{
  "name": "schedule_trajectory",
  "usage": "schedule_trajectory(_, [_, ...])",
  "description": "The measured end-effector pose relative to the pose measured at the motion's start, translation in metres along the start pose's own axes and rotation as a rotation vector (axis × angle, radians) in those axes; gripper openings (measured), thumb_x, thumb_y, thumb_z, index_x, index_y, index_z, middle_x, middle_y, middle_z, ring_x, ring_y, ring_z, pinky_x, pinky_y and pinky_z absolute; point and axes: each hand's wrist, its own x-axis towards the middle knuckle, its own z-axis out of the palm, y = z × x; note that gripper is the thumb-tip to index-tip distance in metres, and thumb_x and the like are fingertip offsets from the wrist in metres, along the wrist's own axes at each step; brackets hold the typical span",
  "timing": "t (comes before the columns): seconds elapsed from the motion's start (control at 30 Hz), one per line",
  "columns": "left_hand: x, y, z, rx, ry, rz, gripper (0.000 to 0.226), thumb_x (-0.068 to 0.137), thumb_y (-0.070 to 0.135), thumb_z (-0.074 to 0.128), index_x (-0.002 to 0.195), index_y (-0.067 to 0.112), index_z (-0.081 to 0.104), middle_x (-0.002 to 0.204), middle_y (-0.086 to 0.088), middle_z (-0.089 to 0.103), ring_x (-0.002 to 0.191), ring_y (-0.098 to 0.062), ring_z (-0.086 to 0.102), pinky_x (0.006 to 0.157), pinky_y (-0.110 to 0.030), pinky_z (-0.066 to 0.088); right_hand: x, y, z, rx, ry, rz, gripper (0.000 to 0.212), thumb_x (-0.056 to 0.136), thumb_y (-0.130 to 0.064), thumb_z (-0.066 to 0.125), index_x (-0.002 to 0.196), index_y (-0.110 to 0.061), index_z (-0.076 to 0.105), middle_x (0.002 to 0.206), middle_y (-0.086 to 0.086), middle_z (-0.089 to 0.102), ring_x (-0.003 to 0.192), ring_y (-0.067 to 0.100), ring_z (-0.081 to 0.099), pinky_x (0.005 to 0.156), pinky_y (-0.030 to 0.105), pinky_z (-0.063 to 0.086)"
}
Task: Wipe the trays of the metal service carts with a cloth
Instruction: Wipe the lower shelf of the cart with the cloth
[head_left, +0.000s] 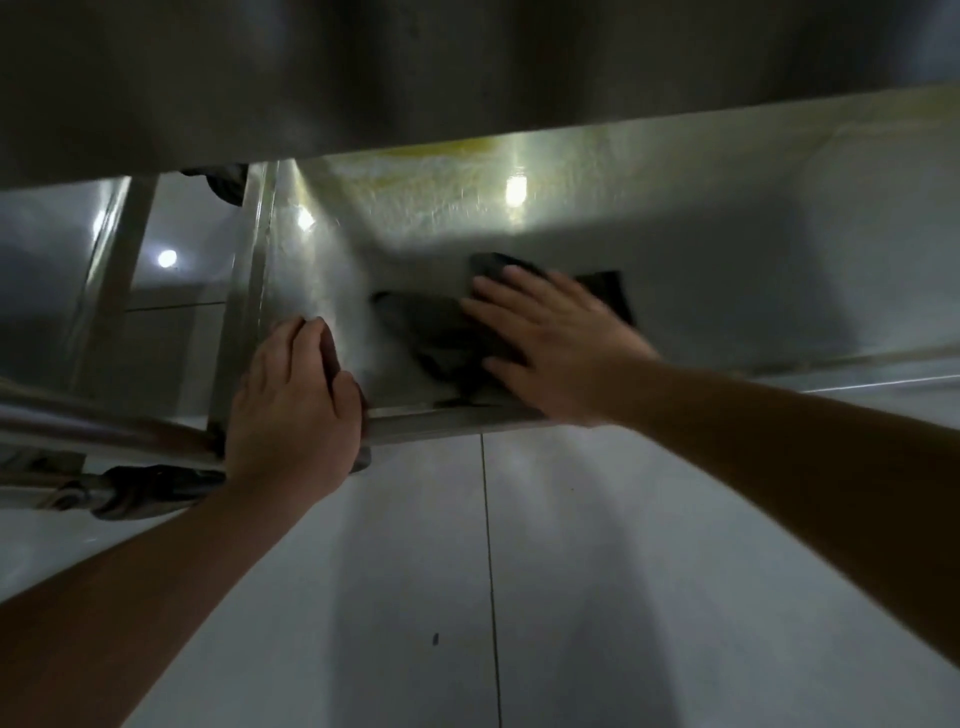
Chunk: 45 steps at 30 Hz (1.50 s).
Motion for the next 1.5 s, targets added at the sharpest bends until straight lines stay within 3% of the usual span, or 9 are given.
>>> schedule_trajectory(0.17, [-0.002, 0.005, -0.001, 0.033, 0.006, -0.002, 0.058, 0.108, 0.036, 0.040, 0.161, 0.013, 0.032, 0.168, -0.013, 0.030, 0.157, -0.030, 0.025, 0.126, -0.052, 0.025, -0.102, 0.108, -0.015, 0.055, 0.067, 0.481, 0.078, 0.096, -0.072, 0.009, 0.166, -0.038, 0.012, 0.176, -0.011, 0.006, 0.161, 0.012, 0.000, 0.130, 0.038, 0.002])
schedule_trajectory(0.3, [-0.002, 0.007, -0.002, 0.048, 0.018, -0.009, 0.058, 0.108, 0.039, 0.040, 0.159, 0.013, 0.034, 0.167, -0.014, 0.033, 0.155, -0.032, 0.028, 0.124, -0.051, 0.027, -0.104, 0.090, -0.007, 0.134, 0.201, 0.856, 0.081, 0.098, -0.071, 0.011, 0.166, -0.027, 0.014, 0.176, -0.004, 0.011, 0.162, 0.022, 0.006, 0.130, 0.050, 0.009])
schedule_trajectory(0.53, [0.000, 0.002, -0.001, 0.045, 0.008, 0.004, 0.059, 0.108, 0.041, 0.039, 0.160, 0.012, 0.033, 0.166, -0.014, 0.033, 0.154, -0.032, 0.030, 0.124, -0.051, 0.029, -0.046, -0.034, 0.005, 0.069, 0.099, 0.303, 0.087, 0.096, -0.080, 0.011, 0.167, -0.030, 0.017, 0.175, -0.005, 0.015, 0.162, 0.020, 0.004, 0.130, 0.047, 0.003])
schedule_trajectory(0.7, [0.000, -0.001, -0.005, 0.015, -0.016, 0.011, 0.058, 0.109, 0.043, 0.038, 0.161, 0.015, 0.032, 0.168, -0.011, 0.030, 0.155, -0.031, 0.028, 0.124, -0.052, 0.029, -0.053, -0.028, 0.008, -0.074, 0.008, 0.033, 0.088, 0.095, -0.084, 0.012, 0.166, -0.032, 0.015, 0.174, -0.008, 0.016, 0.161, 0.018, 0.008, 0.129, 0.043, 0.003])
schedule_trajectory(0.9, [0.001, 0.003, -0.009, -0.039, -0.033, 0.003, 0.056, 0.109, 0.041, 0.041, 0.159, 0.016, 0.035, 0.169, -0.009, 0.028, 0.156, -0.029, 0.025, 0.125, -0.052, 0.026, -0.137, 0.070, -0.002, -0.068, 0.110, 0.308, 0.083, 0.096, -0.080, 0.025, 0.163, -0.032, 0.028, 0.170, -0.010, 0.029, 0.158, 0.017, 0.022, 0.126, 0.040, 0.015])
schedule_trajectory(1.07, [-0.003, 0.009, -0.016, -0.040, -0.039, 0.022, 0.052, 0.109, 0.039, 0.042, 0.153, 0.013, 0.042, 0.164, -0.013, 0.036, 0.151, -0.032, 0.033, 0.122, -0.055, 0.030, -0.221, 0.149, -0.007, 0.089, 0.320, 0.707, 0.070, 0.093, -0.064, 0.043, 0.147, -0.021, 0.053, 0.148, 0.015, 0.058, 0.134, 0.040, 0.051, 0.112, 0.055, 0.037])
schedule_trajectory(1.2, [-0.012, 0.018, -0.027, 0.012, 0.078, 0.305, 0.043, 0.103, 0.035, 0.047, 0.139, 0.013, 0.054, 0.145, -0.011, 0.055, 0.129, -0.036, 0.056, 0.107, -0.056, 0.044, -0.253, 0.170, -0.005, 0.037, 0.395, 0.945, 0.054, 0.094, -0.056, 0.046, 0.125, -0.012, 0.055, 0.122, 0.027, 0.060, 0.105, 0.050, 0.051, 0.095, 0.059, 0.047])
schedule_trajectory(1.33, [-0.032, 0.042, -0.029, -0.033, 0.147, 0.592, 0.040, 0.097, 0.033, 0.053, 0.131, 0.012, 0.061, 0.133, -0.009, 0.058, 0.117, -0.032, 0.059, 0.096, -0.051, 0.049, -0.258, 0.168, -0.012, -0.008, 0.333, 0.991, 0.047, 0.098, -0.056, 0.044, 0.115, -0.012, 0.053, 0.109, 0.025, 0.058, 0.094, 0.050, 0.055, 0.081, 0.057, 0.053])
schedule_trajectory(1.5, [-0.099, 0.082, -0.015, -0.070, -0.069, 0.605, 0.035, 0.098, 0.027, 0.054, 0.127, 0.009, 0.064, 0.124, -0.011, 0.060, 0.106, -0.034, 0.061, 0.085, -0.051, 0.052, -0.270, 0.107, -0.017, 0.357, 0.024, 0.951, 0.036, 0.102, -0.051, 0.055, 0.115, -0.019, 0.067, 0.082, 0.005, 0.063, 0.064, 0.016, 0.054, 0.057, 0.024, 0.037])
